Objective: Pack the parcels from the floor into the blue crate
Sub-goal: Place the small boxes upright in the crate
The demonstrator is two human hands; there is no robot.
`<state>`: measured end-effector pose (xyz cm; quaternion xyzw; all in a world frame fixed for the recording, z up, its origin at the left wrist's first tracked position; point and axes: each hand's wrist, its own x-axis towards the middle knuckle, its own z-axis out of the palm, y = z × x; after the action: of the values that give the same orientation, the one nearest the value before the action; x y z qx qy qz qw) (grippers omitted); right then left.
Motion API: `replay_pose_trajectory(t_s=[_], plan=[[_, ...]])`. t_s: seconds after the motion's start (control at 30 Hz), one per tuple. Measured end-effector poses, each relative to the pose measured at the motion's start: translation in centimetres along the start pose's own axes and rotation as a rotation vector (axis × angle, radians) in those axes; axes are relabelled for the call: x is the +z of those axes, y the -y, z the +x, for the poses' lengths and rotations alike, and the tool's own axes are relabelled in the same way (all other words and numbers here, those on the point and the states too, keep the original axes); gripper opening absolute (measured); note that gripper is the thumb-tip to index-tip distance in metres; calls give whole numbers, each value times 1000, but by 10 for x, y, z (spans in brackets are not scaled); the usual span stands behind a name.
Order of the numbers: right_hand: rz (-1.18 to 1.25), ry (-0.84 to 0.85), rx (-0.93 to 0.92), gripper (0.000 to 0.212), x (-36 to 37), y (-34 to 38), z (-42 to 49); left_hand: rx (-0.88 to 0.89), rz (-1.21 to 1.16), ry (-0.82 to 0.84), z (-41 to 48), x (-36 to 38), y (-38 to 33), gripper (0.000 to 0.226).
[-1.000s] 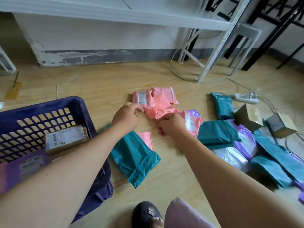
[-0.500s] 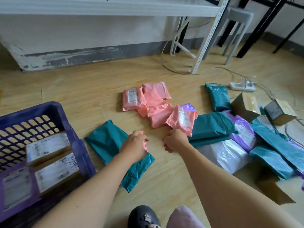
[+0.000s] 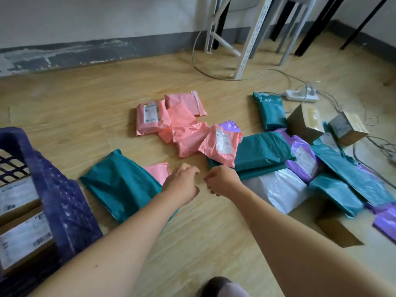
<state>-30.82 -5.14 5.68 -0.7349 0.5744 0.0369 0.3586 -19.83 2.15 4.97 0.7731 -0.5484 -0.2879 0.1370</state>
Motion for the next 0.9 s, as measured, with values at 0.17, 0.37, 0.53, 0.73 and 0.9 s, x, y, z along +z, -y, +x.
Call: replay_pose_trajectory(t_s=[0.17, 0.37, 0.53, 0.73, 0.9], plan=[[-12, -133, 117, 20, -50, -72, -27, 171, -23, 14, -5, 29, -62, 51], [25, -291, 320, 25, -105, -151, -51, 280, -10, 90, -6, 71, -143, 51], [85, -462, 492, 21, -134, -221, -52, 320, 37, 146, 23, 104, -198, 50], [154, -502, 635, 28, -127, -284, -37, 358, 57, 279, 50, 170, -255, 48], [109, -708, 810, 36, -134, -332, -30, 405, 73, 358, 65, 211, -279, 48]])
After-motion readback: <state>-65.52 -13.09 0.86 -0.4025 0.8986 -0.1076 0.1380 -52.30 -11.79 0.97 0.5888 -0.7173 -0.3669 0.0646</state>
